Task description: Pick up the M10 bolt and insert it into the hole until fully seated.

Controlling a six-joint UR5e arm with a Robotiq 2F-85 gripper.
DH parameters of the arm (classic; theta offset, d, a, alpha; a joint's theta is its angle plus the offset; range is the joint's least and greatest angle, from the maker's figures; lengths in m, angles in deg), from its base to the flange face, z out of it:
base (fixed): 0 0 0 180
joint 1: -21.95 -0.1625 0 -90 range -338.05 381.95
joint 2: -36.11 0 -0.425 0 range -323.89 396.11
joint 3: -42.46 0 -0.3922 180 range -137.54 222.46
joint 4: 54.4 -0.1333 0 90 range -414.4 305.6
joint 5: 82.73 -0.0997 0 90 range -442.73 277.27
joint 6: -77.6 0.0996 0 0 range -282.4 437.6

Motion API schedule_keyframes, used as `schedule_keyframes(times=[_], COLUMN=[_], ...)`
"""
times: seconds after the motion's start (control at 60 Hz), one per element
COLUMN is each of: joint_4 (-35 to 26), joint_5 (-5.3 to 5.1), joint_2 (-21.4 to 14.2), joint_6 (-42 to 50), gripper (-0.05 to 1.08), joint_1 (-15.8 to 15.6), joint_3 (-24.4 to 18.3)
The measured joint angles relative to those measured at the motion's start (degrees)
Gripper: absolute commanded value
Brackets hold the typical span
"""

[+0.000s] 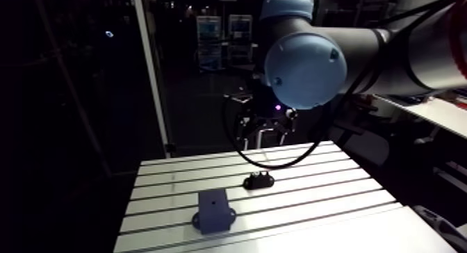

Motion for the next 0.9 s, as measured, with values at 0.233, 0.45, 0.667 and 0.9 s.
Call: schedule_keyframes(times=[0.233,0.45,0.667,0.9], joint_4=[3.21,4.40,4.90,6.80], joint_5=[-0.40,-0.38,-0.39,-0.43], joint_2=[2.29,4.99,7.30,9.36], joint_6=[-0.05,-0.06,-0.16,-0.32], gripper=[0.01,0.02,0.05,0.21], joint_1=[0.82,0.95,0.97,0.95], joint_3=[1.14,1.26,1.09,0.88])
